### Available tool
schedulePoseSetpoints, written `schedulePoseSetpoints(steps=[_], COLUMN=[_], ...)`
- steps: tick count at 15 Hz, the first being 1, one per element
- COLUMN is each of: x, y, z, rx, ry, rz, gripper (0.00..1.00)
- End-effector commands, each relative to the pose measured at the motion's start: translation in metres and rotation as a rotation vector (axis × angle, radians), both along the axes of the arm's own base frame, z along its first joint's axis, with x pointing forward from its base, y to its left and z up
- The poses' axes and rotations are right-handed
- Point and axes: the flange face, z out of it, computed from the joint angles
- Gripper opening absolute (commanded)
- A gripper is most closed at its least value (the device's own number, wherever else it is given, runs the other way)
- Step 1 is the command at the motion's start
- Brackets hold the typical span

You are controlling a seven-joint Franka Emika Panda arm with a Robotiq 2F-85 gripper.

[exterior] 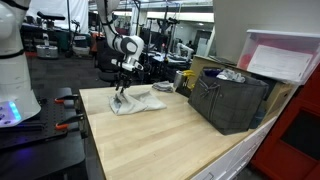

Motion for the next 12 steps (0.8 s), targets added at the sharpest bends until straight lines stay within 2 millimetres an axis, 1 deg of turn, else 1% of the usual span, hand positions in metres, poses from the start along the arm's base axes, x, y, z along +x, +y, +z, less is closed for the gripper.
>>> schedulePoseSetpoints(steps=[1, 2, 3, 4, 5, 7, 9, 10, 11, 12], x=[-0.012, -0.013, -0.015, -0.016, -0.018, -0.021, -0.021, -0.018, -0.015, -0.01], y=[0.001, 0.003, 0.005, 0.007, 0.009, 0.012, 0.015, 0.015, 0.014, 0.013], z=[0.023, 0.026, 0.029, 0.032, 0.034, 0.036, 0.039, 0.039, 0.037, 0.034], rx=[0.055, 0.075, 0.089, 0.107, 0.114, 0.121, 0.108, 0.094, 0.091, 0.082], ry=[-0.009, 0.012, 0.024, 0.044, 0.051, 0.062, 0.022, -0.001, -0.009, -0.03], rz=[0.051, 0.058, 0.062, 0.066, 0.068, 0.076, 0.079, 0.076, 0.072, 0.07], gripper=[0.28, 0.07, 0.05, 0.07, 0.0, 0.0, 0.0, 0.26, 0.27, 0.34])
